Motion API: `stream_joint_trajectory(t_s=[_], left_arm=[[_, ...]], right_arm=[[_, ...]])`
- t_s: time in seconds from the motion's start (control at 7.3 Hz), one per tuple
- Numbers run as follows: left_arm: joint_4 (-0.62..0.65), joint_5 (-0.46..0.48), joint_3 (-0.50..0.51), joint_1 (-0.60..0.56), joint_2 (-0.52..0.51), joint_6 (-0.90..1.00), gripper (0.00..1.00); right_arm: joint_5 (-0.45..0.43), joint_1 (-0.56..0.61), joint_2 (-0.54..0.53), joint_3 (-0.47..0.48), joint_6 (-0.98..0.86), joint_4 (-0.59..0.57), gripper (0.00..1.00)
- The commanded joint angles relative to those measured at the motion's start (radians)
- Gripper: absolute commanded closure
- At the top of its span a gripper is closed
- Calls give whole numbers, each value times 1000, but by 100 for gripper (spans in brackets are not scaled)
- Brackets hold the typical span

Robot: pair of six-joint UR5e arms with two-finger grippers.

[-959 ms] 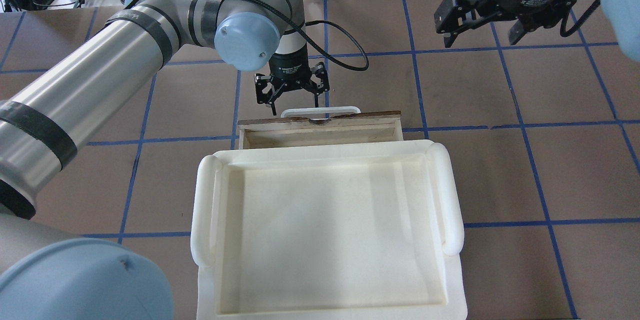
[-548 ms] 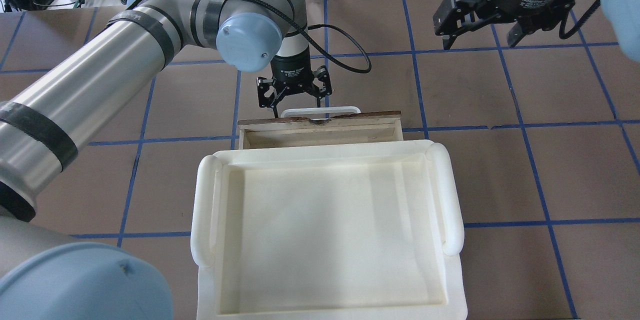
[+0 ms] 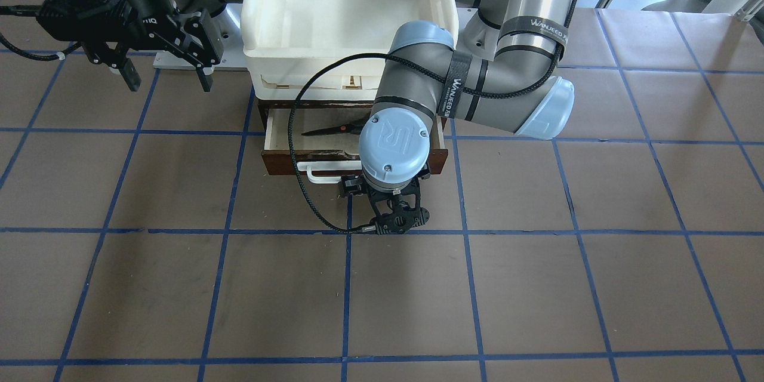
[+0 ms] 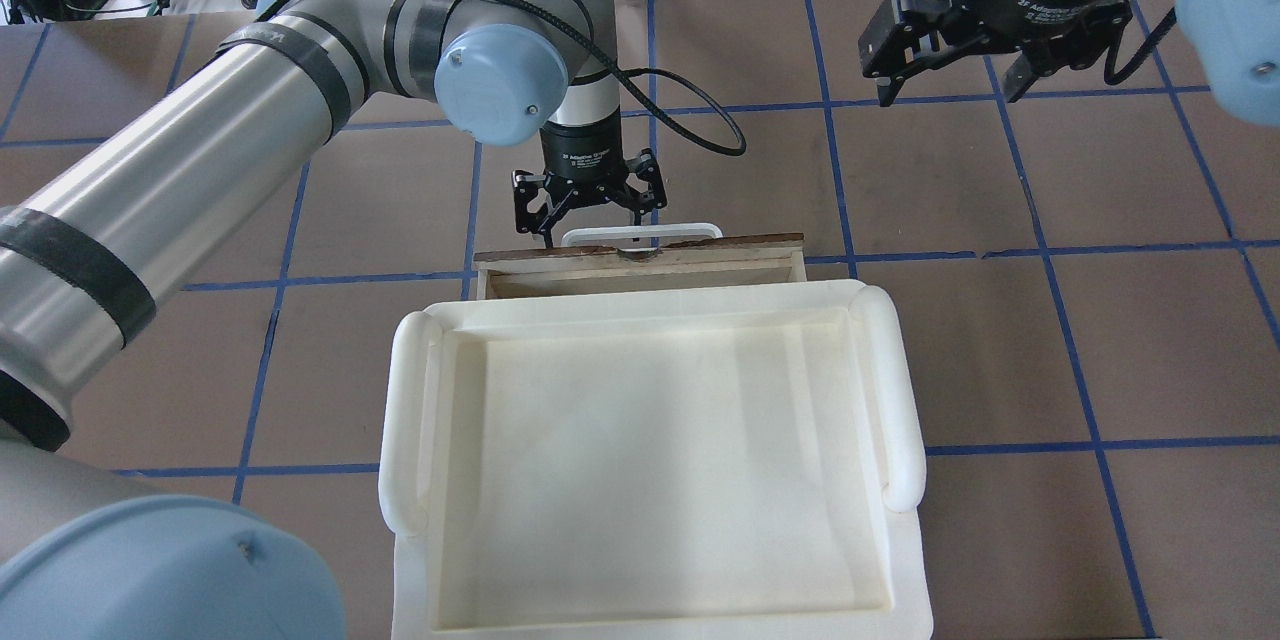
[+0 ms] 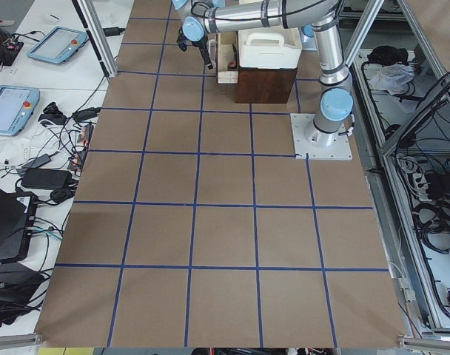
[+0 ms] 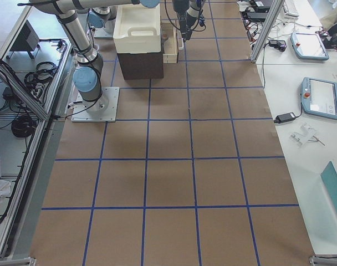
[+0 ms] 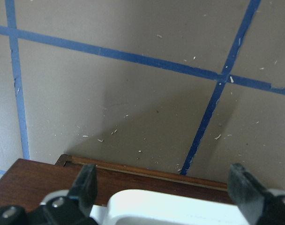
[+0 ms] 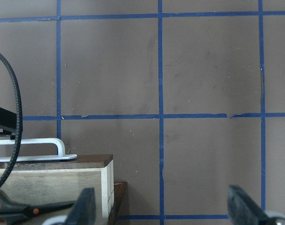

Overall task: Put scissors in drawer and close it
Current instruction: 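Press the drawer fully shut with the left gripper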

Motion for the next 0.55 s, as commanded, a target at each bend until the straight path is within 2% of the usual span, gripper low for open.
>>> stream_joint_trajectory(t_s=[0.0,0.41], left_arm=[[-15,0,-1,-1,-2,-11,0],[-77,-2,-5,-16,-1,-15,0]], right_arm=[[0,0,4,3,0,-7,0],[-14,-2,1,5,-3,-2,0]])
